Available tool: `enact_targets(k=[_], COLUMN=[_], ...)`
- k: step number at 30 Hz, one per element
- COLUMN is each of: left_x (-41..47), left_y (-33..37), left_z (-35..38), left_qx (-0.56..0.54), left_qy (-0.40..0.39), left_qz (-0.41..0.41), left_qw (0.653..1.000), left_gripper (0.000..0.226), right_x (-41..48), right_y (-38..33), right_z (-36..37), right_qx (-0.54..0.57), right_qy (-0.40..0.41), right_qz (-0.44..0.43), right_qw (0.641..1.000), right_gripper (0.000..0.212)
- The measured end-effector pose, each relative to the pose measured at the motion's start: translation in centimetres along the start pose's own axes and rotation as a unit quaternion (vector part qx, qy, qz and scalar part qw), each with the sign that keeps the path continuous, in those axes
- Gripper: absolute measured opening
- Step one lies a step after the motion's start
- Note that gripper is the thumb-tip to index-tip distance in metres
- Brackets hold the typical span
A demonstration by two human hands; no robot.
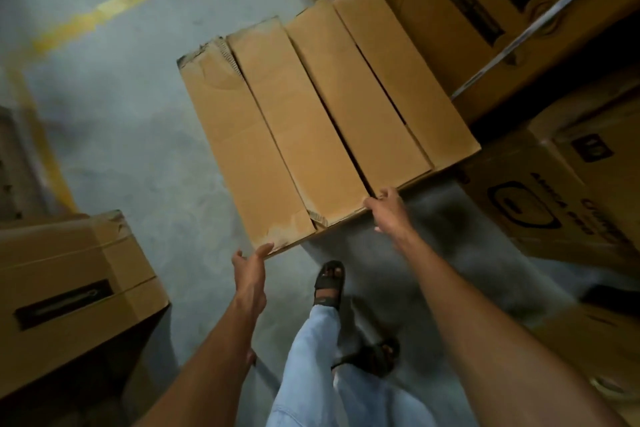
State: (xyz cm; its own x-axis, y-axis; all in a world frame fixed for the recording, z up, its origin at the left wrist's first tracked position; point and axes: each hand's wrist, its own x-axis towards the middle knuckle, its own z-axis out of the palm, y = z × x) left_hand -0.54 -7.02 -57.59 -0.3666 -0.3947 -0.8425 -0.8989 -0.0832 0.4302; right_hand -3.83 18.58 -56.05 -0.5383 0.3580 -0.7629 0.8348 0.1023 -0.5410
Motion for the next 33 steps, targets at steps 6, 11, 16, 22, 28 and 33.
enact_targets(k=[6, 11, 16, 22, 28, 33], left_x=[5.0, 4.4, 2.1, -2.0, -9.8, -19.1], left_y=[-1.0, 0.3, 6.5, 12.0, 15.2, 16.3], left_z=[1.3, 0.0, -2.4, -6.0, -10.5, -13.8], left_qx=[-0.023, -0.032, -0.124, -0.091, -0.093, -0.107], left_qy=[-0.073, -0.071, -0.093, -0.102, -0.098, -0.103], left_qz=[-0.001, 0.054, 0.101, 0.138, 0.196, 0.292], left_qw=[0.997, 0.996, 0.983, 0.981, 0.971, 0.945], left_gripper=[0.061, 0.049, 0.053, 0.058, 0.058, 0.05], right_x=[4.1, 3.5, 0.3, -4.9, -13.0, -21.3], right_y=[1.6, 0.3, -5.4, -11.7, -15.6, -17.9], right_z=[2.7, 3.0, 3.3, 2.6, 0.1, -4.1], right_qx=[-0.099, -0.126, 0.011, 0.048, 0.061, 0.088], right_qy=[-0.022, 0.002, 0.006, 0.017, 0.014, 0.028], right_qz=[-0.024, -0.062, -0.111, -0.167, -0.229, -0.297], right_qw=[0.995, 0.99, 0.994, 0.985, 0.971, 0.951], right_gripper=[0.068, 0.073, 0.056, 0.036, 0.034, 0.037])
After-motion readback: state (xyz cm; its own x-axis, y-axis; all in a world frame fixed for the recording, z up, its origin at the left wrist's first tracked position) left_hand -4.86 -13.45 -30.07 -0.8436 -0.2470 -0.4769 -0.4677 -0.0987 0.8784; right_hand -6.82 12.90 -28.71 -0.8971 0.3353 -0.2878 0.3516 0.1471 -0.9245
